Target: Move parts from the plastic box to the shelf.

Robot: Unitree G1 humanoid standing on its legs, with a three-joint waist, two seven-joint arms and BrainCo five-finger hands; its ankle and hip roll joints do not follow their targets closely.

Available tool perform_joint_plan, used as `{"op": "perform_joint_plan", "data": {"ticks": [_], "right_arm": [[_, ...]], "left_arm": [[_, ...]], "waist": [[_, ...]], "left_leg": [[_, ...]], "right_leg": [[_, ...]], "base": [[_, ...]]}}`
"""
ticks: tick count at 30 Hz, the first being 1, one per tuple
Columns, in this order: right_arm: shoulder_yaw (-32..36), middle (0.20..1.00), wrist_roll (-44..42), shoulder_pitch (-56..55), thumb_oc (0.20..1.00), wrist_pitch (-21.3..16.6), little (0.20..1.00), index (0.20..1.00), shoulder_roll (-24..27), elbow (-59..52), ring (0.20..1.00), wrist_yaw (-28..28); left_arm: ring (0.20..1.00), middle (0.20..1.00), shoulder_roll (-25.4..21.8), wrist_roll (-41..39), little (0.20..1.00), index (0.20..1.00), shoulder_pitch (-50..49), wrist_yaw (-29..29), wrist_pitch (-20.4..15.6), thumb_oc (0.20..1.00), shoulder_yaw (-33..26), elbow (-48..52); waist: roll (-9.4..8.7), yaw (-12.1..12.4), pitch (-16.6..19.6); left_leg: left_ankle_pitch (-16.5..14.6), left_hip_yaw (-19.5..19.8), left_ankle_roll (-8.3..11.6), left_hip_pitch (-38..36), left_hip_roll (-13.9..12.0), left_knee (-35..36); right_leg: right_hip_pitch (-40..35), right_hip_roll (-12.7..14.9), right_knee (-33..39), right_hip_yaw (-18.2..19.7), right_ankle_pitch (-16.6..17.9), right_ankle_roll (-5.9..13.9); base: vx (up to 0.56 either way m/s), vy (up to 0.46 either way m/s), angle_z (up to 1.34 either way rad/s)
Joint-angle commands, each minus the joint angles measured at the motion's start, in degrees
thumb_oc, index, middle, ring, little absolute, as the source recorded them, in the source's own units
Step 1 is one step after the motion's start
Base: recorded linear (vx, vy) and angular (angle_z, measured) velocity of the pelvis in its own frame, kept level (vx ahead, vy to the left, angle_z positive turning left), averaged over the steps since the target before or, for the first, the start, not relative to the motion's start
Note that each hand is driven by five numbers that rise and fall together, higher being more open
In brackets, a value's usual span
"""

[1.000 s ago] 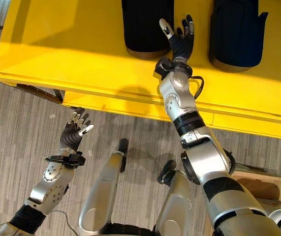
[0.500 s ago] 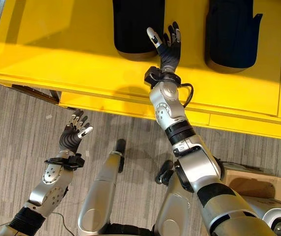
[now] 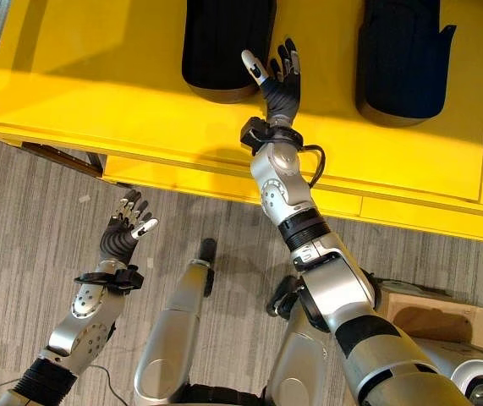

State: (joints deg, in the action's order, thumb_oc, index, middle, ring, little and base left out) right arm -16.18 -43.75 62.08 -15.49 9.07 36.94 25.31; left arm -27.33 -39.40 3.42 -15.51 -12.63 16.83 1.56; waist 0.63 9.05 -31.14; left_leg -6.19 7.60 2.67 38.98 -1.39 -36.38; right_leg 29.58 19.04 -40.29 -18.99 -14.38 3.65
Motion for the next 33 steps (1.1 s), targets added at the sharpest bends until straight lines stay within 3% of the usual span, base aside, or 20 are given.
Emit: {"op": "perform_joint_plan", "data": {"ticks": [1,18,31,33], "right_arm": [[1.15,1.0,0.21,-0.23,1.0,-0.27,1.0,1.0,-0.71,-0.22,1.0,-0.63],[1.78,1.0,1.47,-2.63,1.0,-0.26,1.0,1.0,1.61,-1.22,1.0,0.31],[5.81,1.0,13.58,-20.26,1.0,-1.03,1.0,1.0,5.96,-24.74,1.0,1.82],[6.25,1.0,16.16,-22.99,1.0,-1.34,1.0,1.0,6.28,-29.77,1.0,1.25]], "left_arm": [[1.0,1.0,-0.77,-0.37,1.0,1.0,-1.35,-0.73,-2.49,1.0,-0.87,5.22],[1.0,1.0,-0.33,0.04,1.0,1.0,-1.03,-0.89,-2.26,1.0,-0.17,4.97],[1.0,1.0,0.46,1.68,1.0,1.0,-3.01,-0.03,-1.27,1.0,-1.27,4.18],[1.0,1.0,0.64,2.18,1.0,1.0,-3.46,0.36,-0.97,1.0,-1.86,4.22]], "waist": [[0.48,2.61,1.34],[0.19,1.88,1.34],[0.01,-0.92,1.34],[0.23,-1.64,1.34]], "left_leg": [[-1.15,1.11,1.11,0.59,-1.3,0.54],[-0.88,0.77,1.19,0.47,-1.7,0.65],[-0.37,0.24,1.7,-1.93,-2.97,1.37],[1.42,0.19,1.75,-1.62,-3.39,1.95]], "right_leg": [[-3.29,1.44,-0.44,3.15,-0.53,3.17],[-2.62,1.14,-0.74,3.82,-0.57,2.9],[-3.29,0.61,-1.41,4.94,-1.67,2.24],[-2.33,0.34,-1.47,4.85,-0.71,1.63]], "base": [[0.0,0.0,0.0],[0.0,0.0,0.0],[-0.02,-0.016,-0.05],[-0.12,-0.018,-0.08]]}}
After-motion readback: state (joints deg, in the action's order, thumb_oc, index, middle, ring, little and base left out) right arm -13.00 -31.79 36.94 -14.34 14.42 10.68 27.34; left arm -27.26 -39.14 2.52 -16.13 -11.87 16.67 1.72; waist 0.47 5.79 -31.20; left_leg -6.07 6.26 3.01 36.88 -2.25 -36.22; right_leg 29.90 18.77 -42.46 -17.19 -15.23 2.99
